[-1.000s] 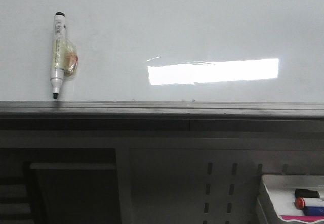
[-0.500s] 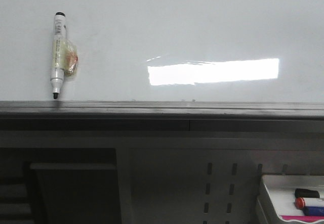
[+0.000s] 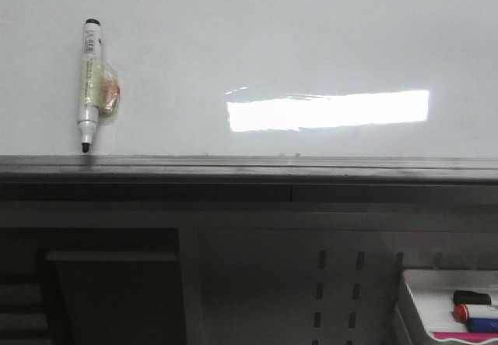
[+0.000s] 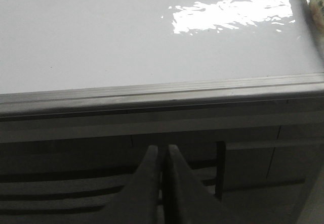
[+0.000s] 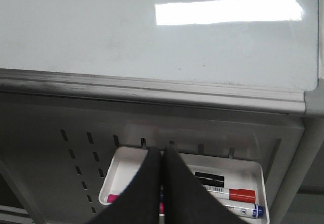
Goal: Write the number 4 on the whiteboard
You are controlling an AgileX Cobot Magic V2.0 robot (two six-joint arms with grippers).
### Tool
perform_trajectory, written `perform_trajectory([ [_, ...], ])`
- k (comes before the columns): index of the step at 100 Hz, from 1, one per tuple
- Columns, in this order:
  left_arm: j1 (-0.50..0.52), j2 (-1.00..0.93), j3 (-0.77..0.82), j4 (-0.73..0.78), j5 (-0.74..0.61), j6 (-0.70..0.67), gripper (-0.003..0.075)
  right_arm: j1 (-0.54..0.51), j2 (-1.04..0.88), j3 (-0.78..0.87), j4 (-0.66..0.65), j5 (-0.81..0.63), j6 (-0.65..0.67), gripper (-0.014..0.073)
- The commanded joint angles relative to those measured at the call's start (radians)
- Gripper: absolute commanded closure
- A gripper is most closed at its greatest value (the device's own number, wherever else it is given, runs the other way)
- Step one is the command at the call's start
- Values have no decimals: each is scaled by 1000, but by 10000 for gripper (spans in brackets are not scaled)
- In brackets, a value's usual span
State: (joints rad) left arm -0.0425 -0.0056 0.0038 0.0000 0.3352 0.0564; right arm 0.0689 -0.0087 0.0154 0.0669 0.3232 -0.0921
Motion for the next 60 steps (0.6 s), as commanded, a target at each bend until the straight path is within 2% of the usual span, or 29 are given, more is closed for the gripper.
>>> perform_trajectory([
  [1, 2, -26, 34, 0, -80, -1, 741, -6, -17, 19, -9, -89, -6, 638],
  [10, 2, -26, 34, -15, -96, -1, 741, -6, -17, 19, -9, -148, -6, 638],
  [33, 2, -26, 34, -27, -141, -1, 741, -6, -15, 19, -10, -114, -6, 638],
  [51, 2, -24, 34, -87, -217, -1, 741, -6, -15, 17, 44, -112, -6, 638],
  [60, 2, -22, 30, -108, -212, -1, 741, -6, -6, 15, 77, -134, -6, 638],
])
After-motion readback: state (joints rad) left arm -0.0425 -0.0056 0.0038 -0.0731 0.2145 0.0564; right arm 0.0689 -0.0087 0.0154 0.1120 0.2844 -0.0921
